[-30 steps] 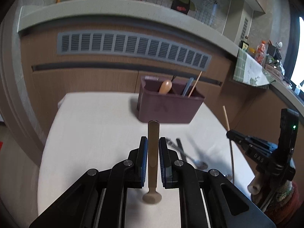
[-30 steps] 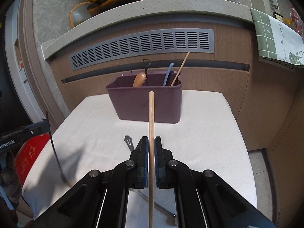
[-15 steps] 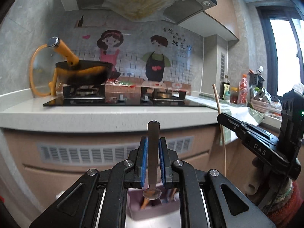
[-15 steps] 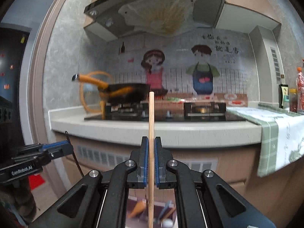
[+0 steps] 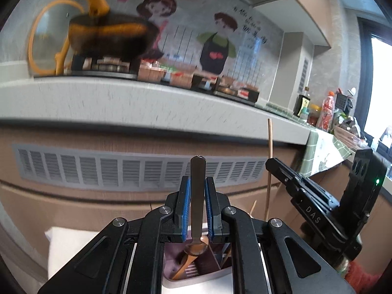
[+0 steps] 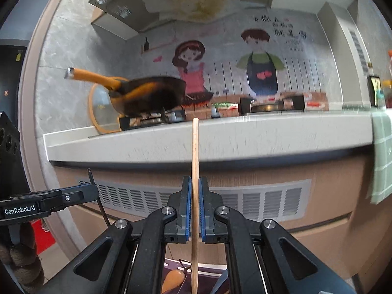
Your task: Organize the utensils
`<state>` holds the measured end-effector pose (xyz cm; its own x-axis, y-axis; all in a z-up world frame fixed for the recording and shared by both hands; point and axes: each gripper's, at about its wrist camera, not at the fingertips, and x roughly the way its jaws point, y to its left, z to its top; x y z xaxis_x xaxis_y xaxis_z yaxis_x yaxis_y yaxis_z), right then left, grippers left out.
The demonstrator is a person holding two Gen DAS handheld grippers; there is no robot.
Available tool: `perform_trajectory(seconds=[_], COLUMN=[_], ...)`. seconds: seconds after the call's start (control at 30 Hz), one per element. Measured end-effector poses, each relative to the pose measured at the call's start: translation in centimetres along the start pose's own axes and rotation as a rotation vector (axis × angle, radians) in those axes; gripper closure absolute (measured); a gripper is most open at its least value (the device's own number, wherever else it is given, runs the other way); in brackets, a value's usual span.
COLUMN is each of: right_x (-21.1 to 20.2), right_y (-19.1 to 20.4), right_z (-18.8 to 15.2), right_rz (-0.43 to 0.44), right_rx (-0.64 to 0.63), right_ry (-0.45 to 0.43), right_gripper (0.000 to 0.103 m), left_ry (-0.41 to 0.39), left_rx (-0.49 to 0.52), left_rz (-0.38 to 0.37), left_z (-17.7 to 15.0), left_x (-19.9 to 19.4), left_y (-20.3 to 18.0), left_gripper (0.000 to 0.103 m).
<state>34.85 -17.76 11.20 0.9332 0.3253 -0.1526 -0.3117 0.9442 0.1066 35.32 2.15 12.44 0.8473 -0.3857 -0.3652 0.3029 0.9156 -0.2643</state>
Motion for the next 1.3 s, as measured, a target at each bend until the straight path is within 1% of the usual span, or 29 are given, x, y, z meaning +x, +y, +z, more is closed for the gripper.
perform_trajectory(seconds=[0.07,0.2,0.3,0.33,0.4,0.43,0.47,0.5,0.53,0.6,0.73,0.8,0.97,1.0,1.07,1.17,1.23,1.27,1.3], right_x=[0.9,2.4,3.2,3.3,3.6,3.5,3.2,2.8,2.3,0.9,-2.2,-4.2,-9.2,-10.3,-12.2,-14.0,-15.0,-15.7,-16.4], right_y=[-0.4,-1.6,-2.3,-2.7,-3.4,-3.9,-4.2,-4.5,-4.7,-5.1,-5.6,-5.3,-3.5,-3.0,-1.9,0.0,1.3,1.7,1.6], right_z=[-1.0,-2.9,-4.3,-5.1,-6.1,-6.9,-7.3,-7.6,-7.9,-8.1,-8.3,-9.1,-12.8,-13.8,-15.8,-18.5,-20.0,-20.7,-21.0], right_rz=[-0.004,-0.005,-0.010,-0.005,0.001,0.002,-0.004,-0.021,-0.033,-0.043,0.000,0.027,0.086,0.111,0.164,0.259,0.269,0.247,0.229], right_rx=[0.013,0.047,0.062,0.075,0.095,0.104,0.103,0.095,0.086,0.071,0.063,0.036,-0.046,-0.063,-0.093,-0.160,-0.248,-0.305,-0.324], right_ry=[0.002,0.013,0.033,0.058,0.125,0.168,0.186,0.201,0.210,0.231,0.314,0.382,0.537,0.573,0.635,0.743,0.791,0.798,0.793], right_gripper=[0.098,0.098,0.097,0.095,0.094,0.094,0.094,0.093,0.091,0.089,0.084,0.082,0.081,0.081,0.081,0.081,0.081,0.081,0.081], left_ry=[0.015,0.055,0.089,0.102,0.121,0.130,0.134,0.135,0.135,0.136,0.149,0.170,0.304,0.338,0.381,0.430,0.450,0.455,0.462], left_rx=[-0.011,-0.033,-0.065,-0.084,-0.100,-0.104,-0.106,-0.108,-0.105,-0.089,-0.035,-0.019,0.028,0.036,0.034,-0.005,-0.033,-0.045,-0.055], left_rz=[0.000,-0.023,-0.062,-0.086,-0.112,-0.109,-0.101,-0.093,-0.084,-0.067,-0.014,-0.003,0.001,-0.004,-0.003,-0.001,0.014,0.020,0.022], left_z=[-0.4,-1.8,-3.2,-3.9,-4.8,-5.2,-5.6,-5.9,-6.2,-6.7,-8.7,-10.1,-15.7,-17.0,-19.0,-21.9,-23.3,-23.7,-24.2], left_x=[1.0,2.9,4.2,4.7,5.2,5.3,5.2,4.9,4.5,3.5,0.5,-0.8,-3.1,-3.4,-4.1,-5.5,-6.4,-6.8,-7.4], left_y=[0.3,0.8,1.3,1.6,2.1,2.2,2.3,2.3,2.2,1.8,0.3,-0.3,-2.2,-2.6,-3.0,-3.0,-2.8,-2.7,-2.6], left_gripper=[0.091,0.091,0.091,0.089,0.087,0.081,0.078,0.074,0.072,0.072,0.072,0.072,0.072,0.072,0.072,0.072,0.072,0.072,0.072])
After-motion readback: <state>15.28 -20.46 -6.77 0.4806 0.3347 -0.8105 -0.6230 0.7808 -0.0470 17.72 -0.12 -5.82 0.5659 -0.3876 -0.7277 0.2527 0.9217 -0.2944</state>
